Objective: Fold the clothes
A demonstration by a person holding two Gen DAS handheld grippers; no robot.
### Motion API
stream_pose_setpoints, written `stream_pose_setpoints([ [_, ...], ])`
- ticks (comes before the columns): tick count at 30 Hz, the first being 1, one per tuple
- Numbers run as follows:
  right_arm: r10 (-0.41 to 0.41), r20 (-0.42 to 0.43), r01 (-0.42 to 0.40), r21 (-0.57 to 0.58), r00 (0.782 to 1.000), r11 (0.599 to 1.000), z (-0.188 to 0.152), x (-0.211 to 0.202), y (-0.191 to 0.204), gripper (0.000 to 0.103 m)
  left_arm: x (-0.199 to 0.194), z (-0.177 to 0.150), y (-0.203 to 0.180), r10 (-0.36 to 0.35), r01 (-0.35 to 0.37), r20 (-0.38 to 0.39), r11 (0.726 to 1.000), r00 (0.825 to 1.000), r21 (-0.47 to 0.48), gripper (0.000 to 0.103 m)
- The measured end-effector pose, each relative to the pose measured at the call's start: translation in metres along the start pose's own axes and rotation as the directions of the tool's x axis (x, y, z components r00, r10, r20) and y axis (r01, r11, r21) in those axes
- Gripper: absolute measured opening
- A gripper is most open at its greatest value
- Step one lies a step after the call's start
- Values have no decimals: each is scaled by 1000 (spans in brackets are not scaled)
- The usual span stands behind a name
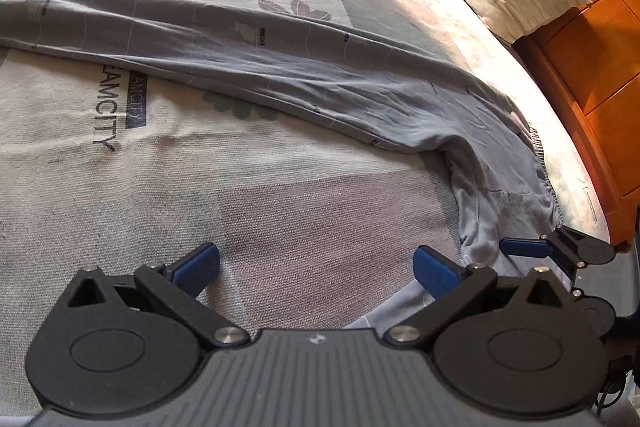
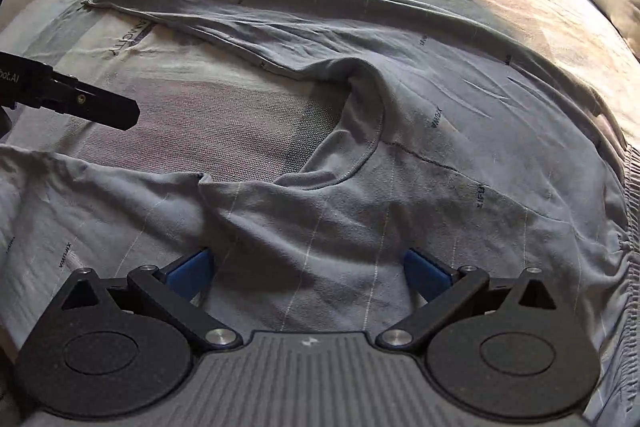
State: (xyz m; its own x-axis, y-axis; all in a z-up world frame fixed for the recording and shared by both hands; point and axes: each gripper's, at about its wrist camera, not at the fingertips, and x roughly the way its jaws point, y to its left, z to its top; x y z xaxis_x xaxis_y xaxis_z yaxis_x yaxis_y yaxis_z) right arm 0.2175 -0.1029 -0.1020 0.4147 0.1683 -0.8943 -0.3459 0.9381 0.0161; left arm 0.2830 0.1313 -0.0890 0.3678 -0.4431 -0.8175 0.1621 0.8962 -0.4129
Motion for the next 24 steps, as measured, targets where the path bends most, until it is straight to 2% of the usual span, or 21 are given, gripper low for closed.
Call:
stream_pose_setpoints([
  [3, -21, -94, 25, 38, 995, 999, 15, 6, 1, 103, 6, 14, 3, -17, 17, -85, 1000, 996, 5, 102],
  [6, -22, -180, 30, 40, 983, 999, 27, 12, 0, 103, 11, 25, 9, -61, 66, -165, 997, 984, 31, 102],
  [8, -28, -197, 39, 56, 980, 998, 29, 13, 0, 103, 12, 28, 13, -97, 109, -201, 993, 975, 54, 102],
  [11, -32, -211, 48, 69, 977, 996, 30, 13, -1, 103, 11, 31, 23, -159, 170, -219, 985, 963, 29, 102],
  [15, -30, -216, 47, 72, 976, 996, 27, 12, -2, 103, 12, 34, 27, -198, 212, -241, 977, 950, 33, 102],
  [18, -29, -191, 44, 72, 981, 996, 20, 8, -3, 103, 12, 33, 27, -204, 215, -232, 976, 951, 26, 102],
  [21, -41, -138, 52, 71, 990, 996, 8, 0, -2, 103, 10, 34, 28, -184, 186, -221, 983, 958, -14, 102],
  [22, -45, -141, 55, 68, 989, 996, 7, -2, -1, 103, 8, 37, 30, -170, 167, -226, 985, 959, -35, 102],
  [24, -37, -206, 48, 51, 978, 998, 14, -6, -2, 103, 4, 43, 32, -143, 128, -238, 989, 961, -76, 102],
])
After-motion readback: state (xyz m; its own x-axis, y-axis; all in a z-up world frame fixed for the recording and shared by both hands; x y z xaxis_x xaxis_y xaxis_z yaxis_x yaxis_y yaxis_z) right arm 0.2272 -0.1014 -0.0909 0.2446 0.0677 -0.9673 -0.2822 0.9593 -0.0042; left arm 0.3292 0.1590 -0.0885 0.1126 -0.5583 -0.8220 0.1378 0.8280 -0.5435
